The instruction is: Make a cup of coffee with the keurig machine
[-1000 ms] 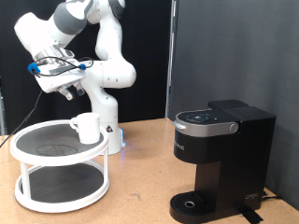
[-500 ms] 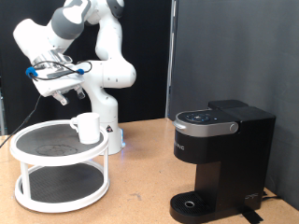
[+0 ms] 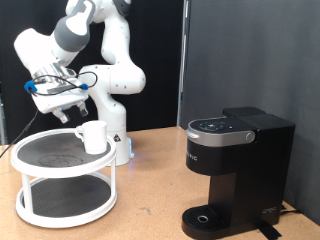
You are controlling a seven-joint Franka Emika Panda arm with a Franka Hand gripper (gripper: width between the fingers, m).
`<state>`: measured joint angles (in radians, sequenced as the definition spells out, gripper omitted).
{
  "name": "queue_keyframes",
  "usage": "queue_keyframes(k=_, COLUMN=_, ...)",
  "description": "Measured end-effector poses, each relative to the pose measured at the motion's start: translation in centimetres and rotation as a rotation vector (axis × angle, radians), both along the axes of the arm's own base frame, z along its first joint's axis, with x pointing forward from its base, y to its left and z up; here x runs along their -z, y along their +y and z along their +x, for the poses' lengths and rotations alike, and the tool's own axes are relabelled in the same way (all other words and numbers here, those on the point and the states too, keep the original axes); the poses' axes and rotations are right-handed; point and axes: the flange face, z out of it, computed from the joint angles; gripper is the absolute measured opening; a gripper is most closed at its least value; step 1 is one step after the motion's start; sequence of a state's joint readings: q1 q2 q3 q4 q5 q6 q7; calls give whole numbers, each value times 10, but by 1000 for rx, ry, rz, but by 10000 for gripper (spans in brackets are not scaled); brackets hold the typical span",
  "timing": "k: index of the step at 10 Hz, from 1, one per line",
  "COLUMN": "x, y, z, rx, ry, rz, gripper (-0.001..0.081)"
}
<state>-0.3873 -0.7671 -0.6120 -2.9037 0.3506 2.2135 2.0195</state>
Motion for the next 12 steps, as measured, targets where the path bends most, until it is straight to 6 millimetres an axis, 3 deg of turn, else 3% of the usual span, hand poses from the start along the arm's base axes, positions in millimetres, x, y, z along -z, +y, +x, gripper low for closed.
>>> queue_keyframes(k=5, x=30, y=0, z=12, rx=-36, ry=-3, rz=-3, gripper=734)
queue_keyframes(k=12, x=39, y=4, z=16, rx=-60, ry=1, rz=9, gripper=734)
